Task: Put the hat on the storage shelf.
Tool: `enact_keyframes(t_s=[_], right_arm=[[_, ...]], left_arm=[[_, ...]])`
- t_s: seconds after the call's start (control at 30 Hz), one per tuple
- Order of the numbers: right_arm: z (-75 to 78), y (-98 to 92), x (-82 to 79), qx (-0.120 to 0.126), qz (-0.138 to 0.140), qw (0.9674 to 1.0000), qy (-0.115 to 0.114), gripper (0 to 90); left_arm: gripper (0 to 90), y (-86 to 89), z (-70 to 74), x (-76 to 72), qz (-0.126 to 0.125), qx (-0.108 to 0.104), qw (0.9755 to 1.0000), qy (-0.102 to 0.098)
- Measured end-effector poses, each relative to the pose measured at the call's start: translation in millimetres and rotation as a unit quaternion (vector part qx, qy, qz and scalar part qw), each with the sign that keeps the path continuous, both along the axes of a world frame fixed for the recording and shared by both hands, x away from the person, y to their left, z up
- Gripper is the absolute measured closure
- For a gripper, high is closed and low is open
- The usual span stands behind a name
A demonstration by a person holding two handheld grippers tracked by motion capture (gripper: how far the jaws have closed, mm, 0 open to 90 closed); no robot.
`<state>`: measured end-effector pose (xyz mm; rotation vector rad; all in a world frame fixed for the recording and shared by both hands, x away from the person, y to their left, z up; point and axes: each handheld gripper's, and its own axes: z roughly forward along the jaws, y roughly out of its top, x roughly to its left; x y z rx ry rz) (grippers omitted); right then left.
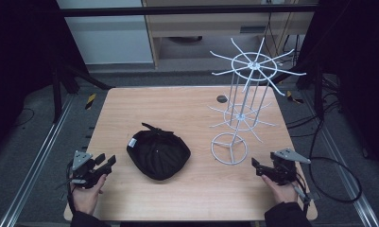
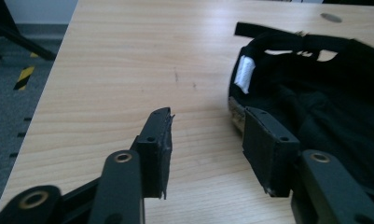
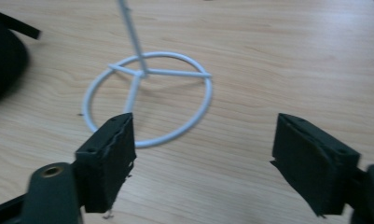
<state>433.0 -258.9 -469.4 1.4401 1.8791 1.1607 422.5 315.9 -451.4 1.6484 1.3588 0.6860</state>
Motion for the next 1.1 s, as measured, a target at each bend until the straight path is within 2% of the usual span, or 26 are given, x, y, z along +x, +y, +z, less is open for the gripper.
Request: enact_keyframes(t_s=[0.1,0.13,0.2,0.23,0.3,0.37,0.47,0.57,0.77,0.97,1.0,1.1], right_arm=[[2.4,9.8,-2.4,-0.006,0.014,0.9999,-0.005,28.0],[2.9,20.4,-4.3,-0.003,0.036,0.9993,-0.006,32.6],[2.5,24.5,-4.8,-0.001,0.046,0.9989,-0.008,33.6],[1.1,38.1,-6.2,-0.010,0.068,0.9975,-0.015,35.6],[1.0,42.9,-6.7,-0.016,0.076,0.9968,-0.020,36.9],[1.5,56.5,-7.9,-0.023,0.100,0.9943,-0.029,38.1],[3.4,72.8,-8.6,-0.013,0.120,0.9921,-0.033,39.1],[7.0,93.4,-5.4,-0.003,0.141,0.9894,-0.035,40.0],[13.8,113.0,0.2,0.003,0.150,0.9880,-0.036,41.5],[22.6,138.1,9.2,0.001,0.161,0.9861,-0.039,44.6],[24.4,147.1,13.3,0.002,0.164,0.9856,-0.040,45.3],[25.3,157.2,17.3,0.002,0.167,0.9853,-0.037,46.2]], left_arm=[[55.4,-4.3,2.4,-3.5,-0.002,0.000,1.0000,-0.006],[55.0,-7.2,3.5,-4.7,-0.009,-0.007,0.9999,-0.004],[54.6,-9.0,3.3,-5.1,-0.010,-0.007,0.9999,-0.004],[53.6,-11.8,3.0,-4.6,-0.015,-0.005,0.9999,0.000],[53.5,-13.3,3.0,-4.1,-0.015,-0.004,0.9999,0.000],[53.2,-15.3,3.3,-2.3,-0.019,-0.004,0.9998,0.001],[53.1,-17.9,3.9,0.0,-0.020,-0.008,0.9998,0.001],[53.1,-19.9,4.7,1.4,-0.018,-0.003,0.9998,-0.004],[52.9,-21.3,7.3,7.5,-0.018,-0.008,0.9998,-0.006],[53.8,-30.2,10.2,16.6,-0.025,-0.001,0.9997,-0.008],[54.3,-32.3,9.6,18.8,-0.025,0.000,0.9997,-0.007],[54.4,-37.2,6.9,25.6,-0.027,0.011,0.9996,-0.003]])
